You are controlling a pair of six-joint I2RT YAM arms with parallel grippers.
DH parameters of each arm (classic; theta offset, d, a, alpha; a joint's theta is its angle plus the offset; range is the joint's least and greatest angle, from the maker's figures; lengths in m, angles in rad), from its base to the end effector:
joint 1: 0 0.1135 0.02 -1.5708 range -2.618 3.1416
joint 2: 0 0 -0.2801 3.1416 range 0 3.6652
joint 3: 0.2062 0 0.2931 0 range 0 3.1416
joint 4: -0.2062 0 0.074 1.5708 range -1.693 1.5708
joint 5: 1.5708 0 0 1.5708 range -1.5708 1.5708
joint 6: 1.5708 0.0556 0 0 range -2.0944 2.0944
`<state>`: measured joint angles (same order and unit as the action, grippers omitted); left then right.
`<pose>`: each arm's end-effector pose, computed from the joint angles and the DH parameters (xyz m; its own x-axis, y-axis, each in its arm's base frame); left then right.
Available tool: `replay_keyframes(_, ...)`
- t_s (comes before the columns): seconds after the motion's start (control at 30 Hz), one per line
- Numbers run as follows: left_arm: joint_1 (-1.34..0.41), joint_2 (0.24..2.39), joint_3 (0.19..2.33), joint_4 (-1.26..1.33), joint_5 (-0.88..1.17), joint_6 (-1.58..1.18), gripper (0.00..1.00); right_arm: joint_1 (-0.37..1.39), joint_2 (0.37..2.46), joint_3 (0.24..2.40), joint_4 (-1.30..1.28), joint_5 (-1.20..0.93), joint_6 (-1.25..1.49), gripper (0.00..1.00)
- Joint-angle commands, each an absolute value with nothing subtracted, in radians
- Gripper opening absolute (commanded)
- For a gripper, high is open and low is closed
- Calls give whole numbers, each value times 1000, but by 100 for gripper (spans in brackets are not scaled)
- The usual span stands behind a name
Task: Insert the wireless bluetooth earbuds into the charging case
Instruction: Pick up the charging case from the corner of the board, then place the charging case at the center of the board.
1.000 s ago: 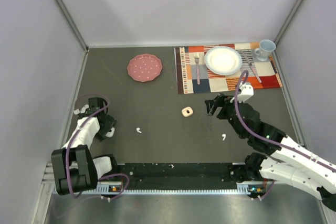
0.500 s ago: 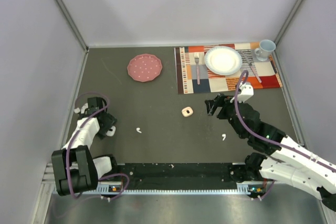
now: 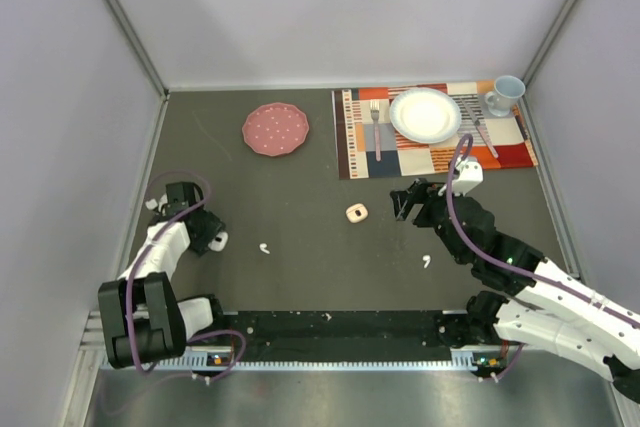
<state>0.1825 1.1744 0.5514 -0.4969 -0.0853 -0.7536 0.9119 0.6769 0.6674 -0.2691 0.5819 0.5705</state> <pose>0.2315 0.0475 0.1368 -0.4967 -0.7850 -0.3703 -0.7641 0.5978 -0.2423 0.1496 0.1433 0.3131 -0.3237 0.3189 -0.8908 -0.1927 0.8995 0.3920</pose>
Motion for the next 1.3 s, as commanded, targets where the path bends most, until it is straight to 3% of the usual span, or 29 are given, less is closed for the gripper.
replay_keyframes(0.0, 181, 1206, 538, -434, 72, -713, 45, 900, 684, 669, -239, 584, 560, 80)
replay_keyframes(0.17, 105, 1281, 625, -396, 118, -686, 42, 900, 692, 673, -244, 580, 560, 80)
replay_keyframes(0.63, -394, 1612, 1097, -511, -6, -591, 45, 900, 666, 680, -319, 650, 620, 80)
replay_keyframes(0.87, -612, 1661, 1101, -497, 77, -574, 44, 902, 658, 684, -342, 695, 615, 80)
replay_keyframes(1.27, -840, 1729, 1092, -544, 48, -577, 50, 900, 683, 692, -347, 709, 630, 80)
